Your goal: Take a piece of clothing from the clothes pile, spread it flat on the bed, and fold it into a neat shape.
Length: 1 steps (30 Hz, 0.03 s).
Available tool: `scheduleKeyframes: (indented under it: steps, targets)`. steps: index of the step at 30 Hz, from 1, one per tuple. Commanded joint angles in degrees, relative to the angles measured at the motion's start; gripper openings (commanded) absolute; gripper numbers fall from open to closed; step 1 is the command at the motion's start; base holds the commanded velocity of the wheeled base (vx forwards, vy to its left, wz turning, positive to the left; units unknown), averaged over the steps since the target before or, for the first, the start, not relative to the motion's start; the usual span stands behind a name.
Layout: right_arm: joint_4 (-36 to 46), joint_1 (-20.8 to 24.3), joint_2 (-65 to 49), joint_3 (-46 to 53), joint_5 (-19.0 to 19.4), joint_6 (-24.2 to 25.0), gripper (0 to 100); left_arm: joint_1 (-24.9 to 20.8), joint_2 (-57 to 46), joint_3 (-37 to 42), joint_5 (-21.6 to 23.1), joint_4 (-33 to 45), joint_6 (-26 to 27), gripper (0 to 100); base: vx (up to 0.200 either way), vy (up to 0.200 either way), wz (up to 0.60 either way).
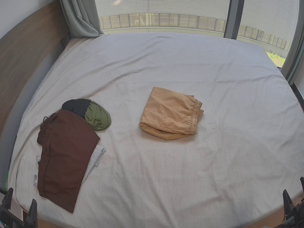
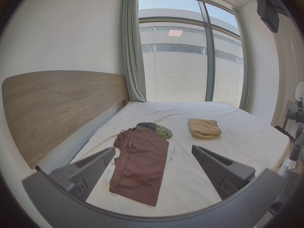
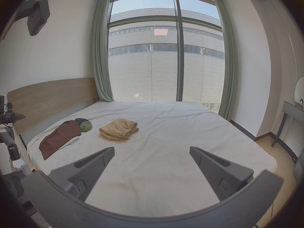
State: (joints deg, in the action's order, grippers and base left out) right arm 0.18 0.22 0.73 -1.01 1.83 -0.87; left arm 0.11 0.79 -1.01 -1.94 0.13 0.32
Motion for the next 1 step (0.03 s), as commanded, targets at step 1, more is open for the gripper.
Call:
scheduleKeyframes:
  steps: [1]
  targets:
    - [-0.01,-0.04,-0.73,0.92,0.02,-0.01,100,0.07,-0.79,1.01,0.00,0.04,0.03,100,0.000,0.000,0.00]
